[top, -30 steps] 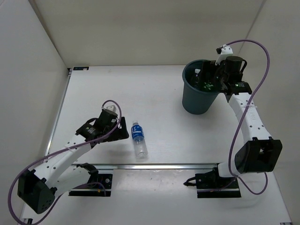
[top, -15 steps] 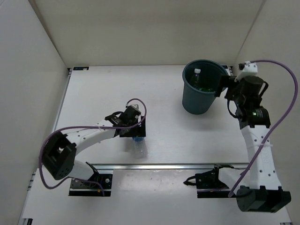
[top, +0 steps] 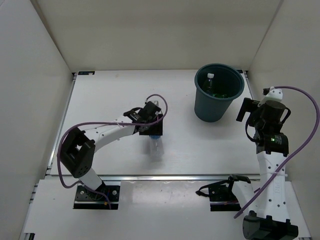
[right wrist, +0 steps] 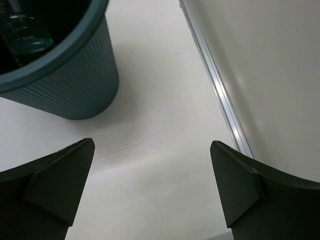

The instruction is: Put the plastic bottles in the bin

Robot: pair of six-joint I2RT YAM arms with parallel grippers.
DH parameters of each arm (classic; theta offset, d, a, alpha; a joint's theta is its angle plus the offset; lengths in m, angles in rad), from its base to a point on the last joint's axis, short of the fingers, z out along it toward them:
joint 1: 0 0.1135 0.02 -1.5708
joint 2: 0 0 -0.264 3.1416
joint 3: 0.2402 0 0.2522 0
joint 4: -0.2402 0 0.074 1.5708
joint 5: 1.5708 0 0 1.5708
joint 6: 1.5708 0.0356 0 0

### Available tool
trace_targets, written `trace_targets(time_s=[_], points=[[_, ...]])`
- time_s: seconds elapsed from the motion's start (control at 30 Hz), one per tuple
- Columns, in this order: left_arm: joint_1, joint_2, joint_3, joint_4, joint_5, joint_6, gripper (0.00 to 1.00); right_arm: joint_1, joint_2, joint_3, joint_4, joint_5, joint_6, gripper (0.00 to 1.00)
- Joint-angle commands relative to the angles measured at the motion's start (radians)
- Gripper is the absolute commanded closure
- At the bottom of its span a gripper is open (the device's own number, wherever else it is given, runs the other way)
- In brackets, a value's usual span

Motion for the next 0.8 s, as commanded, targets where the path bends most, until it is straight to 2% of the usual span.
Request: trace_targets(time_s=[0.0,0.07,0.23,0.33,0.37,0.4,0.47,0.53,0.57,0.6,0.63,0.77], points=[[0.007,-0.034,0.200,0.012,-0.003,0.060,0.51,-0.026,-0.046,-0.024,-0.010,0.047,-0.015,0.02],[0.007,-0.030,0.327,0.003,0.000,0.079,0.49,-0.034,-0.070,-0.043,-0.012,0.074,0.010,0.02],[-0.018,0.068,0.745,0.124,0.000,0.169,0.45,-0.061,-0.226,-0.207,0.065,0.084,0.127,0.01],[-0.041,0.246,1.052,0.152,0.049,0.212,0.40,-0.046,-0.268,-0.265,0.079,0.077,0.147,0.01],[-0.053,0.344,1.191,0.150,0.052,0.203,0.46,-0.037,-0.274,-0.294,0.082,0.072,0.150,0.01],[-0.059,0.433,1.266,0.146,0.072,0.196,0.47,-0.025,-0.280,-0.316,0.077,0.074,0.162,0.01],[-0.062,0.551,1.462,0.191,0.109,0.156,0.46,-0.012,-0.287,-0.336,0.074,0.072,0.184,0.01],[-0.065,0.595,1.432,0.312,0.125,0.122,0.45,0.000,-0.299,-0.360,0.082,0.052,0.181,0.01],[-0.068,0.595,1.362,0.416,0.122,0.123,0.45,0.008,-0.319,-0.371,0.084,0.045,0.187,0.01],[-0.077,0.595,1.299,0.517,0.074,0.123,0.44,0.008,-0.322,-0.376,0.080,0.031,0.189,0.00],[-0.099,0.610,1.293,0.553,0.062,0.145,0.44,0.012,-0.329,-0.377,0.088,0.023,0.192,0.01],[-0.153,0.771,1.524,0.626,-0.091,0.238,0.42,0.043,-0.331,-0.382,0.077,0.017,0.193,0.01]])
